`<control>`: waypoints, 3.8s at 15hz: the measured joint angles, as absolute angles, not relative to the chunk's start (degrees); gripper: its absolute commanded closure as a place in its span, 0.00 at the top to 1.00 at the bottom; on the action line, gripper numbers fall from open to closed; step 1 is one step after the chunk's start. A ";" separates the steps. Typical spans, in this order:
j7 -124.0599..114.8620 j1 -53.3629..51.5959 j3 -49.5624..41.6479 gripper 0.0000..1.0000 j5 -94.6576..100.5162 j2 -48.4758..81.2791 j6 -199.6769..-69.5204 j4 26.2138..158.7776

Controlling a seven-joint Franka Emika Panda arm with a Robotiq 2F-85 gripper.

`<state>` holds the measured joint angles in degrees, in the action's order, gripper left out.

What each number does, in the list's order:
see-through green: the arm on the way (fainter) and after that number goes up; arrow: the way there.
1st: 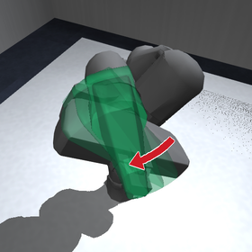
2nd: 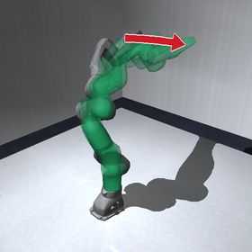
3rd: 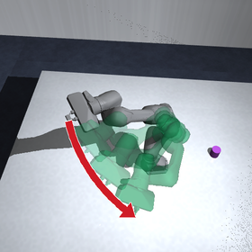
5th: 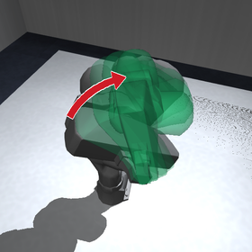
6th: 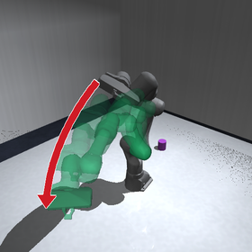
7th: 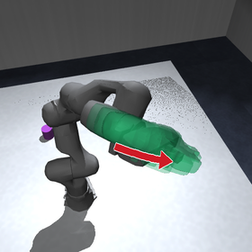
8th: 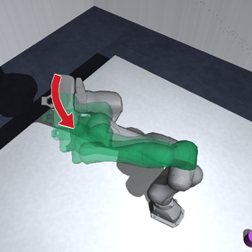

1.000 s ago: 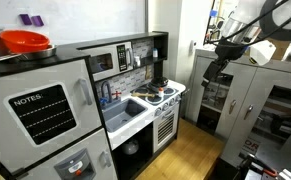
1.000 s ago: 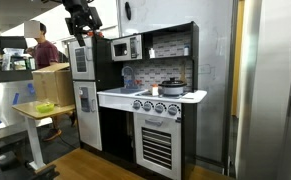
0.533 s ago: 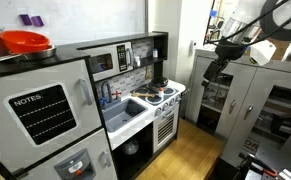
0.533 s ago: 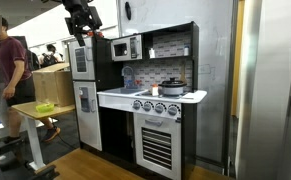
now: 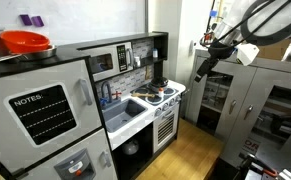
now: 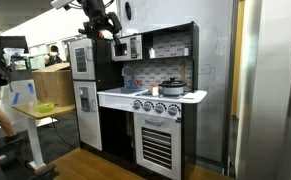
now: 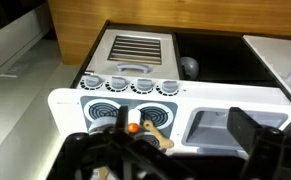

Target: Remove the white and red object from the stove and put it in the sink

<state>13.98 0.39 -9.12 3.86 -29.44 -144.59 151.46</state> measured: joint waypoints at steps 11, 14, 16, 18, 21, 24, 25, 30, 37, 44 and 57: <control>22.72 -4.07 -9.84 1.00 -7.08 -1.83 -149.86 130.47; 23.43 -2.89 -8.54 1.00 -9.87 5.19 -149.62 125.88; 24.49 -1.86 -7.70 1.00 -11.08 8.56 -149.62 123.89; 24.50 -1.73 -7.60 1.00 -11.12 8.99 -149.57 123.06; 24.50 -1.71 -7.56 1.00 -11.13 8.80 -149.34 122.96; 24.33 -1.39 -7.16 1.00 -10.95 8.82 -149.29 122.98; 24.13 -0.78 -6.58 1.00 -10.94 8.99 -149.30 122.99; 28.19 5.61 -4.77 1.00 -16.83 14.70 -149.63 121.37; 28.15 11.35 -0.72 1.00 -17.67 24.63 -149.94 111.69; 26.46 12.08 1.79 0.75 -17.21 31.03 -149.90 104.78; 21.97 12.11 2.08 0.08 -13.15 37.58 -148.32 95.56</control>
<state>21.97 12.11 2.08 -13.15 37.58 -148.32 95.56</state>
